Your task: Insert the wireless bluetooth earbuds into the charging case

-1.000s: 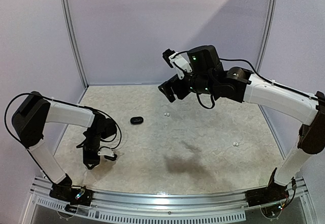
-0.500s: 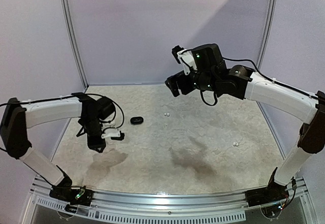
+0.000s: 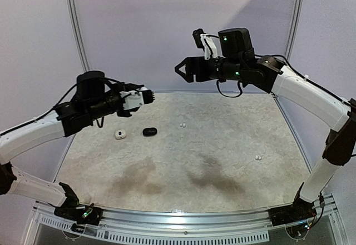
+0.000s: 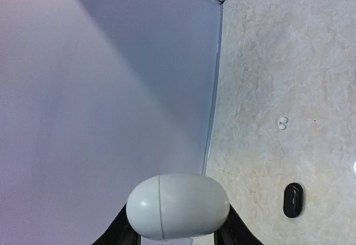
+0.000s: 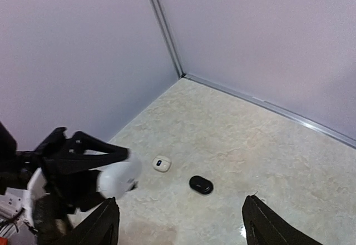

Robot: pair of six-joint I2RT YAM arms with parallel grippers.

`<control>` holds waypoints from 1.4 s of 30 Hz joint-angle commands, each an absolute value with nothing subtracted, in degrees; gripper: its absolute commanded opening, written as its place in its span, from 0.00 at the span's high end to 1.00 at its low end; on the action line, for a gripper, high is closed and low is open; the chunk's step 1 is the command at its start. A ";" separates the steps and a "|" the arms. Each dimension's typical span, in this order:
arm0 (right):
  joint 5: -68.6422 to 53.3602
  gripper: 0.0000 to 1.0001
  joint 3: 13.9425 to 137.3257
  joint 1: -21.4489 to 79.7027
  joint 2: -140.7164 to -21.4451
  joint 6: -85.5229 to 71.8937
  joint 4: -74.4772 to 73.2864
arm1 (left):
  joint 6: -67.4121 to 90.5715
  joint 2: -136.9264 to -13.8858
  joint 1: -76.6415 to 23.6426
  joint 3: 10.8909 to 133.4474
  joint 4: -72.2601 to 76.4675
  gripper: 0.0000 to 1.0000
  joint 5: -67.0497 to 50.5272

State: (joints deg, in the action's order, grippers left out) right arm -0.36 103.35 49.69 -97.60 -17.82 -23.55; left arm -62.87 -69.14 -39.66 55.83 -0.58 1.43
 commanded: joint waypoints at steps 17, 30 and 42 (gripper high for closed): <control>-1.96 0.33 106.18 52.30 -102.35 -18.33 -32.54 | -67.84 -82.73 -51.77 63.28 19.12 1.00 10.62; 1.95 0.60 105.24 52.77 -102.82 -15.57 -34.89 | -69.65 -85.57 -54.31 65.25 20.05 1.00 15.08; -1.04 0.57 105.78 52.90 -105.03 -11.90 -37.36 | -65.89 -85.67 -54.76 66.23 20.18 1.00 16.74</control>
State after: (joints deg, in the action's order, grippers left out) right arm -1.83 106.48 52.62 -101.97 -13.52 -33.50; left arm -68.38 -85.67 -52.47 62.74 15.84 14.83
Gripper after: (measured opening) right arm 0.388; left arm 0.404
